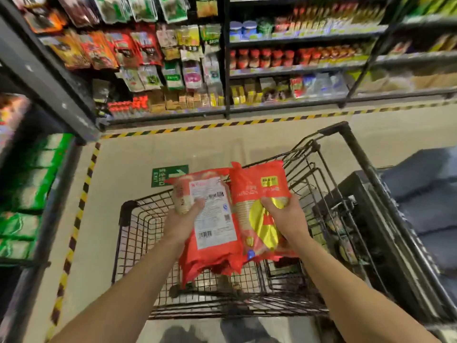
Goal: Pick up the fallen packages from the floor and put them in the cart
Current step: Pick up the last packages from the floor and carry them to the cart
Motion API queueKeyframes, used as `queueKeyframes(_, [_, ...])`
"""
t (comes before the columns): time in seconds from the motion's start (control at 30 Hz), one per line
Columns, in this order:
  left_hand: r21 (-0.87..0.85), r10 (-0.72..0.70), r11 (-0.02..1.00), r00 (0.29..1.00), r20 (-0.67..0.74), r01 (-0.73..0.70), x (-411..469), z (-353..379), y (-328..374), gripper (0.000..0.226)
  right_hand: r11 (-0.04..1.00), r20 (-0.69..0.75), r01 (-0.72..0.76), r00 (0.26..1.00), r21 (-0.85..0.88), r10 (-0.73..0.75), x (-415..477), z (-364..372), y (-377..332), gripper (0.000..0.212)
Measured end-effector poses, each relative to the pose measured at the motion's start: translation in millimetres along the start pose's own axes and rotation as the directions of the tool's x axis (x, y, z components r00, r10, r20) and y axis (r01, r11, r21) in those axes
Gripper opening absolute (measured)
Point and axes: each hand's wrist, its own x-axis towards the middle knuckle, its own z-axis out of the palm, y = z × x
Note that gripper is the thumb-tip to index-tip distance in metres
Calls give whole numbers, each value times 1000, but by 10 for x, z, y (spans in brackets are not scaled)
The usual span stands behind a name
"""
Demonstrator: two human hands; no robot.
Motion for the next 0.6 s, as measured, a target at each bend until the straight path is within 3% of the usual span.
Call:
queueKeyframes(0.13, [28, -14, 1000, 999, -36, 15, 327, 229, -128, 31, 999, 54, -8, 998, -44, 10, 417, 62, 138, 61])
queueKeyframes(0.23, [35, -108, 993, 994, -34, 109, 588, 348, -245, 80, 999, 79, -44, 996, -19, 45, 631, 158, 251, 68])
queueKeyframes(0.33, [104, -157, 981, 986, -53, 161, 915, 419, -450, 113, 992, 90, -127, 988, -12, 127, 752, 223, 370, 69])
queueKeyframes(0.4, [113, -158, 980, 986, -50, 162, 1027, 485, -453, 115, 981, 87, -195, 977, 3, 194, 830, 233, 449, 62])
queueKeyframes(0.5, [104, -177, 978, 984, -34, 179, 987, 610, -315, 72, 975, 85, -217, 972, -44, 220, 943, 221, 523, 58])
queueKeyframes(0.53, [124, -194, 972, 979, -55, 200, 1030, 649, -349, 73, 975, 88, -213, 972, -68, 219, 981, 213, 555, 57])
queueKeyframes(0.6, [230, -191, 948, 971, -144, 221, 1132, 700, -459, 115, 975, 94, -199, 974, -98, 208, 1019, 196, 579, 56])
